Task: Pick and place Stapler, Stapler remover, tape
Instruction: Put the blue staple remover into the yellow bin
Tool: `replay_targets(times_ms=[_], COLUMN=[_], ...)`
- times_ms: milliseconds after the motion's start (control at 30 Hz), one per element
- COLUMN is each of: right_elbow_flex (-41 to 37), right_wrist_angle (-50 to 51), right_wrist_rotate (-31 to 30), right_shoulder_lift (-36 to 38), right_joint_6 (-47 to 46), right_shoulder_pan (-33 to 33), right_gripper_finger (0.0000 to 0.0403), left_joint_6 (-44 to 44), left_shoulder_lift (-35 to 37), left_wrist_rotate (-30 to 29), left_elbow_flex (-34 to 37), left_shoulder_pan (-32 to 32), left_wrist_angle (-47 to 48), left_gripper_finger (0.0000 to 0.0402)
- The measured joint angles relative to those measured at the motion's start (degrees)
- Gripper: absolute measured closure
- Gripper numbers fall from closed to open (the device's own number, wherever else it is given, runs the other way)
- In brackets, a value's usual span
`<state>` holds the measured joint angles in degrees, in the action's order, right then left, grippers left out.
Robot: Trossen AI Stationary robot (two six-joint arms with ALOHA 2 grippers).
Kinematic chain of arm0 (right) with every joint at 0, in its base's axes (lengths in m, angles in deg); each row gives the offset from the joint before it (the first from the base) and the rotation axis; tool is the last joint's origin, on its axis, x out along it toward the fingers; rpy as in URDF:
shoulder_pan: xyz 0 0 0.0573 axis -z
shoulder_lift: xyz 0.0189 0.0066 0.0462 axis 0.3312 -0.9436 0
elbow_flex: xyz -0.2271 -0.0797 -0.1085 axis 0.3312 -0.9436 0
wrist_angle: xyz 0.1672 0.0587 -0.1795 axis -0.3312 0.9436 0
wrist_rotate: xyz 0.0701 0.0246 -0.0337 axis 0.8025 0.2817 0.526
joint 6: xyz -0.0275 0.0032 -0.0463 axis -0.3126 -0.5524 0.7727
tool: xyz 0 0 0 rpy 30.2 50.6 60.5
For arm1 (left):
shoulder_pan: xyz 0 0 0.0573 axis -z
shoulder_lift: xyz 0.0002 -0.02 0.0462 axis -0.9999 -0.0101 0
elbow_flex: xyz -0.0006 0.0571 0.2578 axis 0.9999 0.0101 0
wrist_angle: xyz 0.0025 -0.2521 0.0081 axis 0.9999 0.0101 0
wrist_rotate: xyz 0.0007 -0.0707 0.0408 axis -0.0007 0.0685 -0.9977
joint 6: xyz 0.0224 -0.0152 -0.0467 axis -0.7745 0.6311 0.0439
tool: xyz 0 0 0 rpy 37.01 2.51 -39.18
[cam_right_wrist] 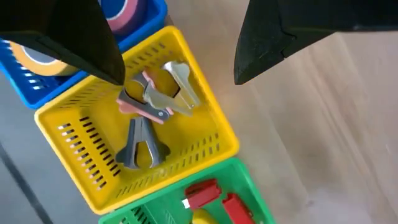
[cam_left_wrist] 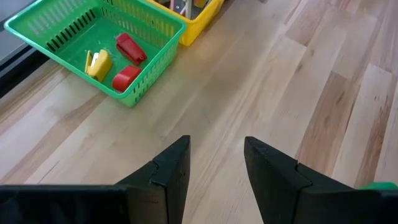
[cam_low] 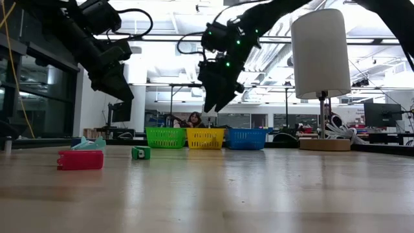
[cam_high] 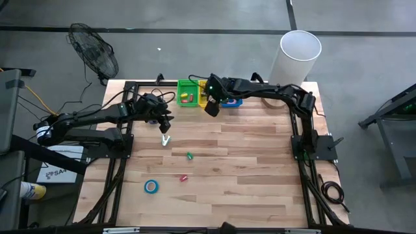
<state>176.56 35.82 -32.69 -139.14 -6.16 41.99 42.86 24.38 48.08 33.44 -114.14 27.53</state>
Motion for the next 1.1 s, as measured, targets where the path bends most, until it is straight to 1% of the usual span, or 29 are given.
replay_targets(times_ms=[133,333,500,667,800,900,1000,1100], right_elbow_flex=[1.1,1.2,1.2,-0.9,-5.2,-7.8,-8.7,-8.7], right_wrist_angle=[2.6,5.2,4.9,-0.9,-8.5,-12.3,-12.5,-10.8], right_wrist_rotate=[-2.4,-6.4,-9.4,-11.1,-11.4,-14.3,-18.2,-20.6], right_shoulder_lift=[0.0,0.0,0.0,0.0,0.0,0.0,0.0,0.0], right_joint_6=[-0.7,-4.2,-7.7,-11.0,-12.6,-13.2,-14.5,-16.9], right_shoulder_pan=[-3.1,-8.2,-13.4,-19.0,-23.1,-25.7,-27.4,-28.7], right_gripper_finger=[0.0111,0.0112,0.0112,0.0112,0.0111,0.0112,0.0112,0.0111], left_joint_6=[0.0,-0.2,-0.9,-1.1,-1.1,-1.1,-1.1,-1.1], left_shoulder_lift=[0.0,0.0,0.0,0.0,0.0,0.0,0.0,0.0], left_wrist_rotate=[0.0,0.0,0.0,0.0,0.0,0.0,0.2,1.3], left_elbow_flex=[0.0,0.0,0.0,0.0,0.0,0.0,0.0,0.0], left_shoulder_pan=[0.0,0.0,0.0,0.0,0.0,0.0,0.0,0.0], left_wrist_angle=[0.0,0.0,0.1,0.1,0.1,0.1,0.2,0.6], left_gripper_finger=[0.0252,0.0252,0.0252,0.0252,0.0252,0.0252,0.0252,0.0252])
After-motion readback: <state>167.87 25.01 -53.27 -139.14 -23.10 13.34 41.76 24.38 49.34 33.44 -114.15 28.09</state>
